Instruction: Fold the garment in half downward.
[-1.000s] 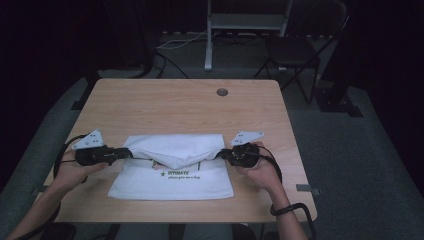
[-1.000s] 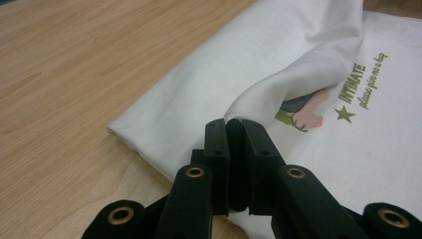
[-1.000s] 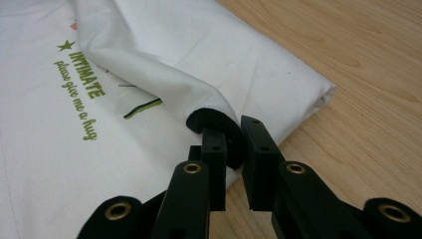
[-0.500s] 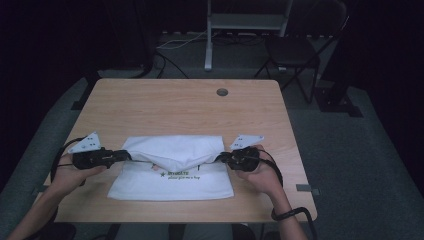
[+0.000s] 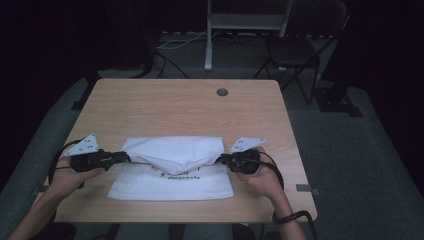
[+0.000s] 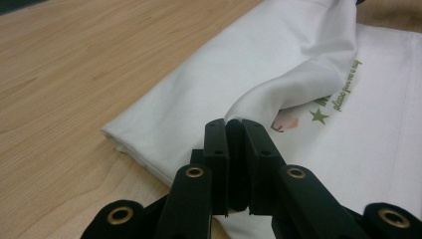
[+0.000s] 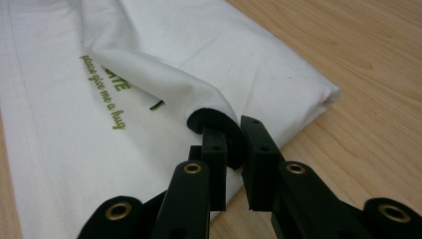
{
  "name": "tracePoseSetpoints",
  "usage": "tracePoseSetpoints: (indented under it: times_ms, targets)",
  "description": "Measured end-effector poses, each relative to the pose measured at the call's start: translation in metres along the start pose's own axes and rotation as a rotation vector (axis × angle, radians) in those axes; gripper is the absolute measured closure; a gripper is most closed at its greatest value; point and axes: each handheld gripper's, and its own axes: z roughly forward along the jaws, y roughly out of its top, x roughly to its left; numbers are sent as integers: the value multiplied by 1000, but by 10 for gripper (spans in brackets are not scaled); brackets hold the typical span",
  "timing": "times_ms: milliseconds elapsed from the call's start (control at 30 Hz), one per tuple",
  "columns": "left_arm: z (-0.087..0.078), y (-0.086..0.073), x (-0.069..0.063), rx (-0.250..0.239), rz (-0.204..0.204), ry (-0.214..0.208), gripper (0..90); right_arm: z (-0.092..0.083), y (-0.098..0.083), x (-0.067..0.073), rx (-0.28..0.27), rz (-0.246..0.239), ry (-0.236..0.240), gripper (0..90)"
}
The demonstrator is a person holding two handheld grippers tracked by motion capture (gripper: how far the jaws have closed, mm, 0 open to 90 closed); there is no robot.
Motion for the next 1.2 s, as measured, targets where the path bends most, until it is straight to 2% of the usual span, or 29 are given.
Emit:
tracePoseSetpoints:
  times_ms: [267,500,1200]
  targets:
    - [-3,-4,-4,0,3,-5,824,-4,0,5,3,-14,4,818]
    - [-5,-8,-7,-9,-5,-10,824,-6,-2,7,-4,1,16,817]
    - [-11,-17,-15,-16,-7,-24,824,-12,-7,15,9,-16,23,812]
